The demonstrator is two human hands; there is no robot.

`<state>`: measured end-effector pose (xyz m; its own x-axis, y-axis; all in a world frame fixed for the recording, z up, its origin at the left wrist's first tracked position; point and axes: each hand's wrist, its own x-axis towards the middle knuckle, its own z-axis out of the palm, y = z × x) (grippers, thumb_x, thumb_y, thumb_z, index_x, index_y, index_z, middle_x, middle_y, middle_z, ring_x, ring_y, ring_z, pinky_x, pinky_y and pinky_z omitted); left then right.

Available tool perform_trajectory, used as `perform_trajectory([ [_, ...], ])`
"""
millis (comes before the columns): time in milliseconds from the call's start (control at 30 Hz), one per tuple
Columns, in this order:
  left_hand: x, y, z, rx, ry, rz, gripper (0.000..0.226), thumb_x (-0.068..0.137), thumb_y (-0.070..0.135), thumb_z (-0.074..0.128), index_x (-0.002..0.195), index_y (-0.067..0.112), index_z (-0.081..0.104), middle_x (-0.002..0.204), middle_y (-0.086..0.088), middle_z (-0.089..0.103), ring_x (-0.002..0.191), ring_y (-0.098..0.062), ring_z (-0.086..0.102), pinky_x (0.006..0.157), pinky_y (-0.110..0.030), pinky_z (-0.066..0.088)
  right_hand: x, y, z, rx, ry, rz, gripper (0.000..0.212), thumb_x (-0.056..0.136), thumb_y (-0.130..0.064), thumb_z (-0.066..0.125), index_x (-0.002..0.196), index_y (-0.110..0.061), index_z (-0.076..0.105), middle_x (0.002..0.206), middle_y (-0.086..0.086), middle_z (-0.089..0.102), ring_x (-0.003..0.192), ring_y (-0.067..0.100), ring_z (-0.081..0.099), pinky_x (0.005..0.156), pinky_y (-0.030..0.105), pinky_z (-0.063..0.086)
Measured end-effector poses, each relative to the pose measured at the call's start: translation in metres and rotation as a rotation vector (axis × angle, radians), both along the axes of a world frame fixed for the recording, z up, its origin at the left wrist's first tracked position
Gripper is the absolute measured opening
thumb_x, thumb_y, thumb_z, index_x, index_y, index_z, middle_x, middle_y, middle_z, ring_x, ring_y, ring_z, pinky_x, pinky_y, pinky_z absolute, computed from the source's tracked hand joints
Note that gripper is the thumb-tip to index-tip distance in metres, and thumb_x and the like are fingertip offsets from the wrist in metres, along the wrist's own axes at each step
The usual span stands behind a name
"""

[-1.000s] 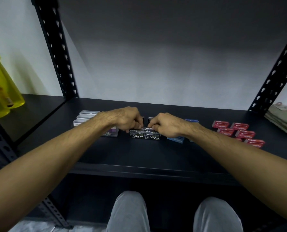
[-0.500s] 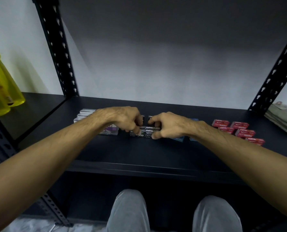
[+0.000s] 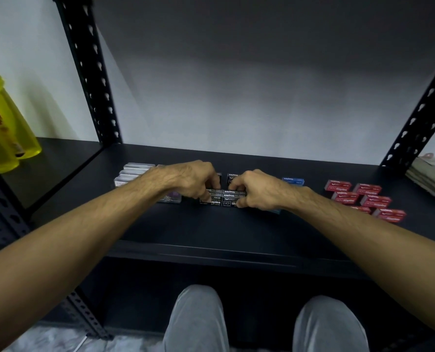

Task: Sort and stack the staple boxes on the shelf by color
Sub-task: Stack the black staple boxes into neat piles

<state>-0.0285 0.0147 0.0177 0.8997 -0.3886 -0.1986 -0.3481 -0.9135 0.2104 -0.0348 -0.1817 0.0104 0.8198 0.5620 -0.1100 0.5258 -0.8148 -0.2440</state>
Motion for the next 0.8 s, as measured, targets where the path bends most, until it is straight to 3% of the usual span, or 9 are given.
perform_trajectory([
  [100, 0.0008, -0.0004, 0.0, -0.019, 0.034, 0.014, 0.031, 0.086, 0.023, 0.072, 0.115, 0.029, 0.064, 0.078, -0.004, 0.074, 0.066, -0.013, 0.069, 0.049, -0.015, 0.046, -0.0009, 0.0008, 0.0007, -0.002, -0.003, -0.002, 0.03, 0.088, -0.024, 0.071, 0.118, -0.023, 0.064, 0.094, -0.011, 0.059, 0.074, 0.0, 0.054, 0.064, 0.02, 0.041],
  [267, 0.0031, -0.0012, -0.0015, -0.017, 0.063, 0.035, 0.03, 0.085, 0.023, 0.073, 0.114, 0.024, 0.065, 0.074, -0.005, 0.074, 0.067, -0.018, 0.072, 0.065, -0.03, 0.059, -0.0008, 0.0005, -0.003, 0.011, -0.012, -0.024, 0.031, 0.087, -0.022, 0.072, 0.117, -0.021, 0.065, 0.103, -0.005, 0.066, 0.081, 0.008, 0.06, 0.065, 0.021, 0.043],
  [467, 0.0005, -0.0038, -0.0002, -0.04, 0.034, 0.061, 0.029, 0.085, 0.02, 0.073, 0.113, 0.023, 0.066, 0.059, 0.005, 0.065, 0.052, -0.008, 0.062, 0.055, -0.023, 0.049, -0.001, 0.0038, -0.0038, 0.025, -0.043, -0.062, 0.033, 0.086, -0.02, 0.072, 0.119, -0.019, 0.066, 0.106, -0.003, 0.066, 0.081, 0.008, 0.056, 0.06, 0.016, 0.037],
  [667, -0.002, -0.0047, 0.0019, -0.041, 0.038, 0.073, 0.032, 0.087, 0.02, 0.072, 0.117, 0.024, 0.064, 0.06, 0.002, 0.066, 0.05, -0.009, 0.06, 0.042, -0.015, 0.042, -0.004, 0.0041, -0.0041, 0.041, -0.05, -0.087, 0.026, 0.084, -0.018, 0.072, 0.11, -0.017, 0.07, 0.092, -0.006, 0.064, 0.078, 0.01, 0.059, 0.054, 0.016, 0.037],
  [800, -0.003, -0.005, 0.0025, -0.045, 0.041, 0.077, 0.032, 0.087, 0.02, 0.072, 0.118, 0.023, 0.064, 0.062, 0.001, 0.067, 0.052, -0.011, 0.061, 0.046, -0.017, 0.044, -0.0046, 0.0058, -0.003, 0.038, -0.045, -0.103, 0.022, 0.084, -0.016, 0.073, 0.106, -0.015, 0.071, 0.09, -0.003, 0.067, 0.077, 0.011, 0.062, 0.054, 0.018, 0.041],
])
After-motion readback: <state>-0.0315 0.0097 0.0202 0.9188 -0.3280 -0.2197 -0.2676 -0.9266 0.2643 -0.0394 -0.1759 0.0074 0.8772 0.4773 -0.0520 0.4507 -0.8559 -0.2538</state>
